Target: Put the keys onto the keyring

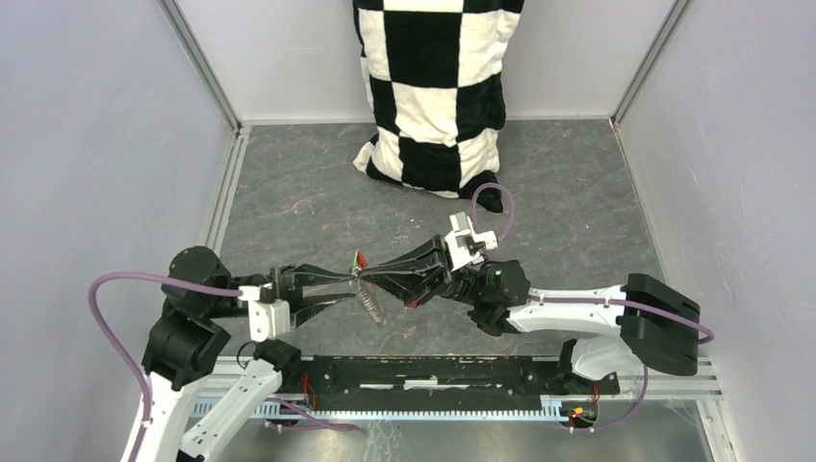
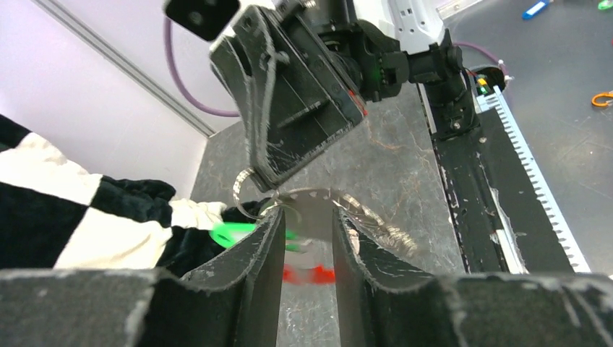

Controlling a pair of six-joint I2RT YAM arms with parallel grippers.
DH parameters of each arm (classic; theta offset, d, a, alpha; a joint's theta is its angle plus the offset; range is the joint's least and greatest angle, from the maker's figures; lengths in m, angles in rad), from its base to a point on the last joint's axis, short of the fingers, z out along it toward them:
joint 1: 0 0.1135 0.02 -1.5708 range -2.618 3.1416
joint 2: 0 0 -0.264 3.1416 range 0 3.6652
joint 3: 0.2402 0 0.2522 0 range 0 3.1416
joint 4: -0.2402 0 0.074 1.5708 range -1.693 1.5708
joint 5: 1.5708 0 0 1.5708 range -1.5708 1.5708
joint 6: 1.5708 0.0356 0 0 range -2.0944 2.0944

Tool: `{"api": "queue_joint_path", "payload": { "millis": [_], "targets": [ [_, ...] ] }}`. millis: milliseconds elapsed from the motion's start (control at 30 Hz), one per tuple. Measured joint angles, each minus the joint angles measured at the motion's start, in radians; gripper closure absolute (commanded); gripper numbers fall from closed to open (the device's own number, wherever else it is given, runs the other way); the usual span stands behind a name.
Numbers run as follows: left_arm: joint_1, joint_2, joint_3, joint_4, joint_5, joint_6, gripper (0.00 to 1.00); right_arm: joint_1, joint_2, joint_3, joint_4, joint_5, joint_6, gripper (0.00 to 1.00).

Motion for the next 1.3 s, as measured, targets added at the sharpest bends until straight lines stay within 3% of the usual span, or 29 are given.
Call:
{"api": "queue_joint_path", "payload": {
  "millis": [367, 667, 833, 933, 1000, 1100, 1167, 1233, 1300],
  "targets": [
    [0.000, 0.005, 0.092, 0.035, -0.119, -0.183, 0.61, 0.000, -0.016, -0.058, 0.046, -0.019, -0.047, 0.99],
    [0.000, 0.073, 0.089, 0.037, -0.119, -0.219, 0.58, 0.000, -0.015, -0.057, 0.048, -0.101, -0.043, 0.99],
    [0.000, 0.106, 0.092, -0.014, -0.069, -0.212, 0.77, 0.000, -0.015, -0.049, 0.036, -0.122, -0.047, 1.00],
    [0.000, 0.131, 0.105, -0.072, -0.037, -0.195, 0.80, 0.000, -0.015, -0.048, 0.023, -0.124, -0.051, 0.99],
    [0.000, 0.151, 0.125, -0.126, -0.023, -0.165, 0.75, 0.000, -0.015, -0.048, 0.008, -0.122, -0.056, 1.00],
    [0.000, 0.164, 0.152, -0.189, -0.011, -0.117, 0.54, -0.001, -0.016, -0.048, -0.007, -0.120, -0.060, 1.00],
    [0.000, 0.166, 0.165, -0.223, -0.018, -0.085, 0.48, -0.001, -0.020, -0.048, -0.024, -0.121, -0.065, 1.00],
    [0.000, 0.161, 0.167, -0.235, -0.054, -0.066, 0.29, -0.002, -0.034, -0.048, -0.051, -0.121, -0.075, 0.99],
    [0.000, 0.146, 0.157, -0.215, -0.115, -0.067, 0.24, -0.005, -0.055, -0.048, -0.079, -0.117, -0.092, 1.00]
  ]
}}
